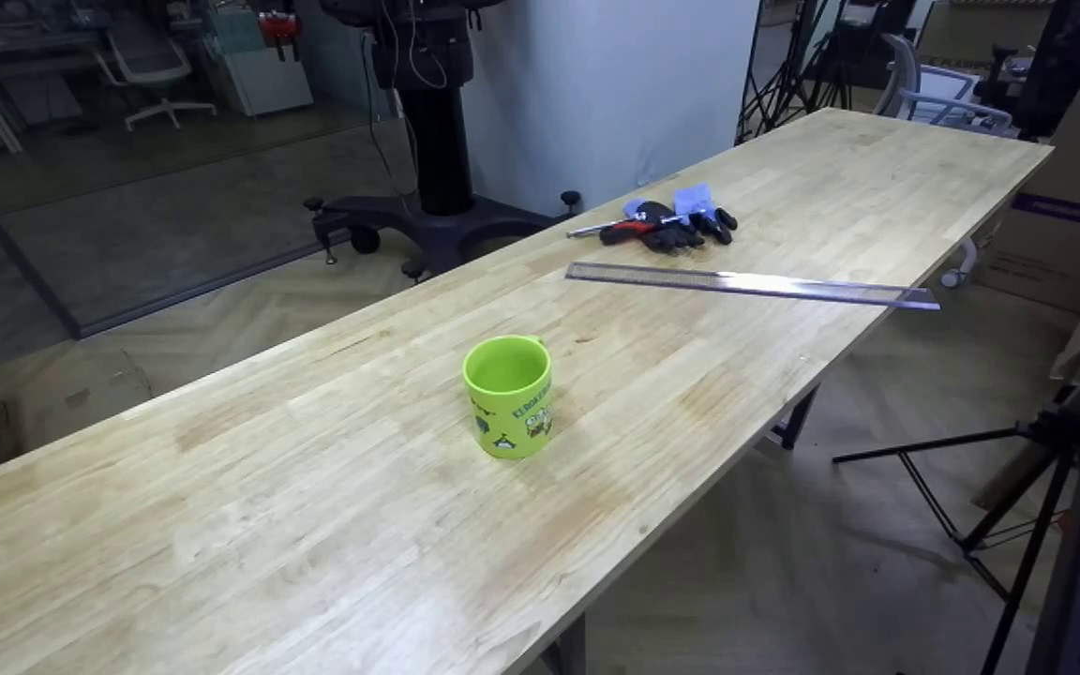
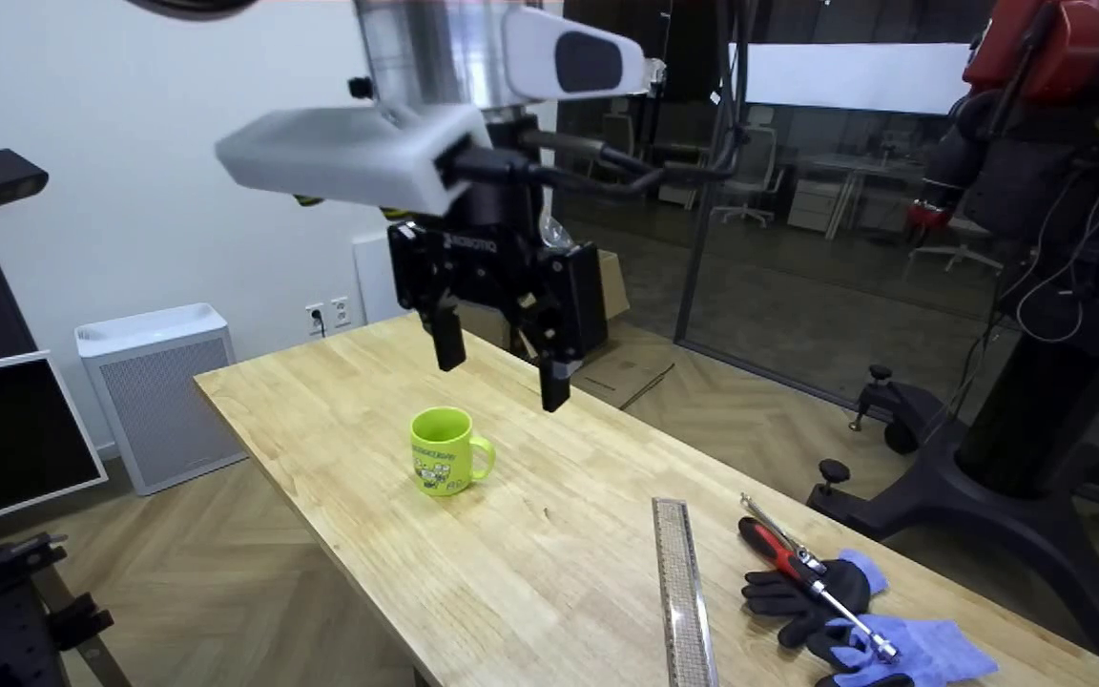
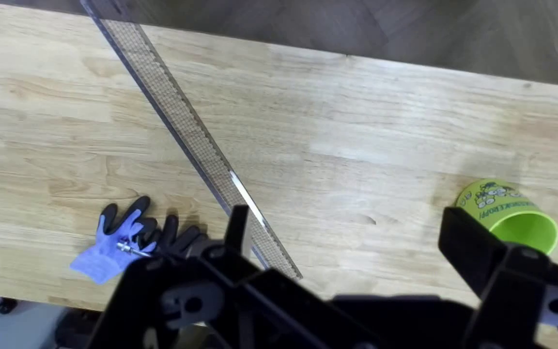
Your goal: Move the mug slightly to the right
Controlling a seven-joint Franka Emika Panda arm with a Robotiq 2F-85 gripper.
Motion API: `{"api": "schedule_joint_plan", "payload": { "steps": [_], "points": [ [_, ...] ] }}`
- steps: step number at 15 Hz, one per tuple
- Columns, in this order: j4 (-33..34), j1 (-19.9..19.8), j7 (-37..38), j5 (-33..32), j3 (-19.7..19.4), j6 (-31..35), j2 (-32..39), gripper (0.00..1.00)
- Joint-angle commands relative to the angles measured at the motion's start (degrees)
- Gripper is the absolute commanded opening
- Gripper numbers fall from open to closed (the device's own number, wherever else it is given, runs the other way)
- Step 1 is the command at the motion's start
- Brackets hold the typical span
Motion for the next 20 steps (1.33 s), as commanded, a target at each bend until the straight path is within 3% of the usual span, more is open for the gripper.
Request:
{"api": "schedule_joint_plan", "payload": {
  "steps": [1, 5, 9, 10, 15, 20],
  "points": [
    [9.2, 1.5, -1.1, 5.9, -0.4, 0.3, 12.8, 1.0],
    [17.7, 1.2, 2.8, 4.7, 2.5, 0.3, 24.6, 1.0],
    [25.2, 4.2, 11.7, -0.5, 5.8, 2.7, 34.6, 1.0],
    [20.1, 2.2, 6.8, 1.8, 5.5, 2.9, 29.8, 1.0],
    [24.4, 3.9, 9.9, 0.5, 6.4, 3.2, 34.9, 1.0],
    [30.5, 8.1, 9.1, -7.8, 8.3, -0.6, 40.7, 1.0]
  ]
}}
